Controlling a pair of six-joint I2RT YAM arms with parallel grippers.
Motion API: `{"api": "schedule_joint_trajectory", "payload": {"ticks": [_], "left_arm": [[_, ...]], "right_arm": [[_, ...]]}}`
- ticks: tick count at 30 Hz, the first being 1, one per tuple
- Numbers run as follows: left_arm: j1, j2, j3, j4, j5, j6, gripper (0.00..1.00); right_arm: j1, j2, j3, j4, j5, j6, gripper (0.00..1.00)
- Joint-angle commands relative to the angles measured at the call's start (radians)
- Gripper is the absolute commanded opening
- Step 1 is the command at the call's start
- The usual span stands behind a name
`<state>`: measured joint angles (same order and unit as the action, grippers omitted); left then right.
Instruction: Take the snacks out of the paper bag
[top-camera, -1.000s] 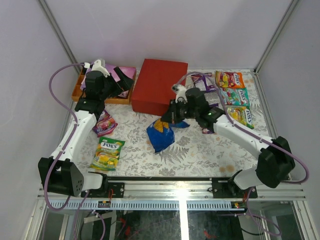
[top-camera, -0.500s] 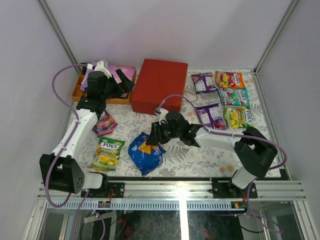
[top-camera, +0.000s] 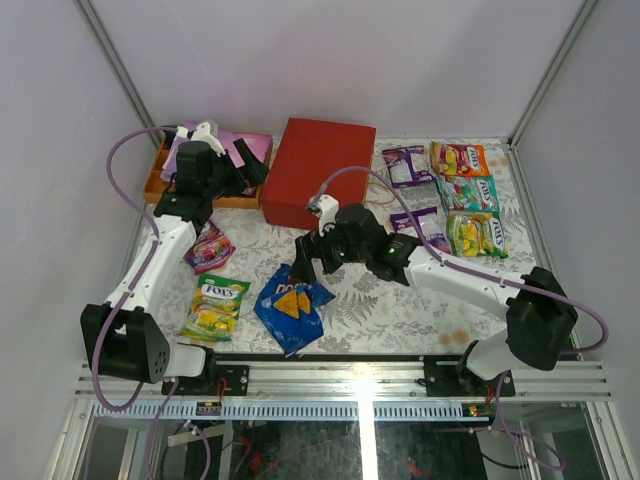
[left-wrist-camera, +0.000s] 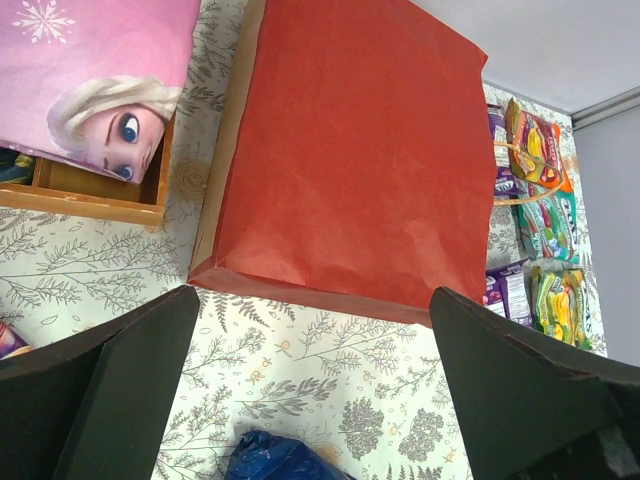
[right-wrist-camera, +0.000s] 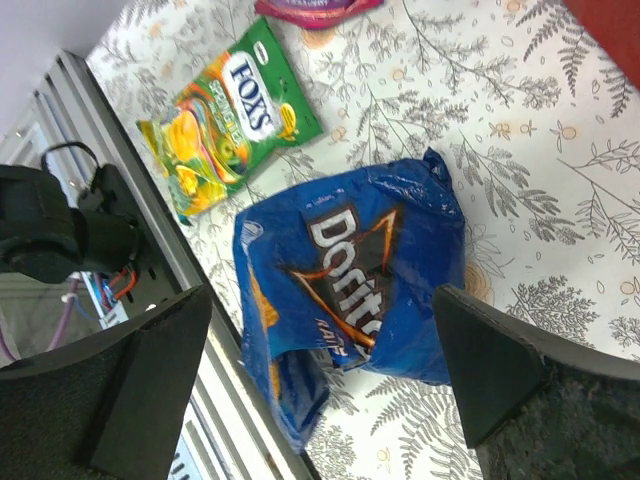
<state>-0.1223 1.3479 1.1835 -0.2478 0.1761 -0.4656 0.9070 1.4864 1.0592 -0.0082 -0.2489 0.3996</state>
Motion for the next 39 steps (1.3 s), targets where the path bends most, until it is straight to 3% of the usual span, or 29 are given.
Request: {"api": "schedule_joint_trajectory", "payload": {"ticks": [1,8,12,15,20,24,31,39], "left_arm": [[0.007,0.007,0.044,-0.008,0.006,0.029,1.0],[0.008,0.006,0.039,0.001,0.008,0.029,1.0],[0.008,0.014,0.038,0.001,0.016,0.028,1.0],[0.007,0.007,0.033,0.001,0.011,0.029,1.0],[0.009,0.001,0.025,0.004,0.007,0.03,1.0],[0.009,0.005,0.025,0.005,0.01,0.029,1.0],[0.009,-0.008,0.019,0.004,-0.001,0.036,1.0],[0.009,0.001,0.015,0.012,0.007,0.033,1.0]], "right_arm": [[0.009,0.058,-0.002,-0.035,-0.046,-0.082,0.99],[0.048,0.112,-0.048,0.057,-0.182,-0.119,1.0],[0.07,0.167,-0.029,0.052,-0.214,-0.147,0.89],[0.074,0.197,-0.028,0.074,-0.232,-0.132,0.73],[0.074,0.196,-0.036,0.112,-0.206,-0.097,0.32],[0.073,0.139,-0.055,0.134,-0.059,-0.04,0.02],[0.074,-0.046,-0.16,0.187,0.345,0.077,0.0],[0.074,-0.137,-0.16,0.055,0.636,-0.011,0.0]]}}
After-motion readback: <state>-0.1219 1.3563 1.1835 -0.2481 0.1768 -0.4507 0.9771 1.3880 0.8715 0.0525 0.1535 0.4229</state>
